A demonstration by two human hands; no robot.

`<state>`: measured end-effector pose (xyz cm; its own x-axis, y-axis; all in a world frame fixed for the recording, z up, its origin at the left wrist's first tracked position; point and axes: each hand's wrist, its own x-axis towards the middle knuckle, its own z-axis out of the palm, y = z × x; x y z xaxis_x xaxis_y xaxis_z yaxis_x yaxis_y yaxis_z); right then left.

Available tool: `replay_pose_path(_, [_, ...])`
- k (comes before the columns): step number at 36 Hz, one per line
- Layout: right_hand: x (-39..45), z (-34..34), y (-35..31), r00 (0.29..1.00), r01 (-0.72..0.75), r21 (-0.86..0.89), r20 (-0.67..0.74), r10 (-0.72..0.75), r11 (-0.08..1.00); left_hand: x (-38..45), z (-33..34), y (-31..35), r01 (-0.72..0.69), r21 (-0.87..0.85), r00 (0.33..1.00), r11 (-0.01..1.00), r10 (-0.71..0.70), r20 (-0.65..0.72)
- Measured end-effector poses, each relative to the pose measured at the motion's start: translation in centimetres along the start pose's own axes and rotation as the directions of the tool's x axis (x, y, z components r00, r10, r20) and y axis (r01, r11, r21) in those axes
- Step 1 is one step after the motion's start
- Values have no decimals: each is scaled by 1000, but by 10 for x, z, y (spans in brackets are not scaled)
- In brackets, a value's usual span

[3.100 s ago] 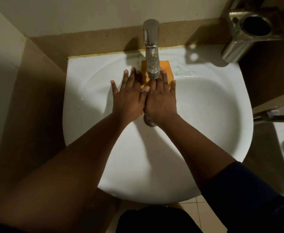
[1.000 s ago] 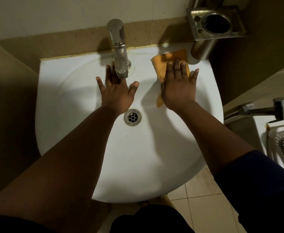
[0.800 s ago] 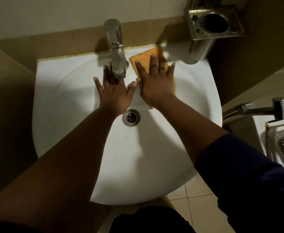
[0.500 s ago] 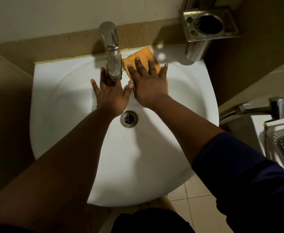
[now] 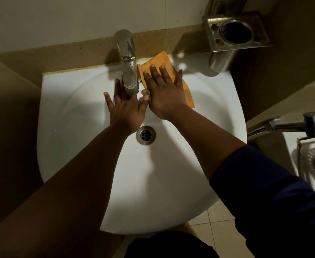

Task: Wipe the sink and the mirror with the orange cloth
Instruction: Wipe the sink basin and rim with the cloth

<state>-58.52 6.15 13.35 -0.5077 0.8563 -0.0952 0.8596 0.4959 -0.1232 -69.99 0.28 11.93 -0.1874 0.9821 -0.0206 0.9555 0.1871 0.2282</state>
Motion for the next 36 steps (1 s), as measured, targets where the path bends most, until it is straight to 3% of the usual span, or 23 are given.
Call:
replay_pose_path(8, [-19,4,3,998,-61,66,-23,63,996,1,1,-2,-10,21,1000,1000,10,15])
replay_pose_path(36, [-12,-2,37,984,-173,44,-24,174,984,1,1,-3,-16,73,1000,997,14,17])
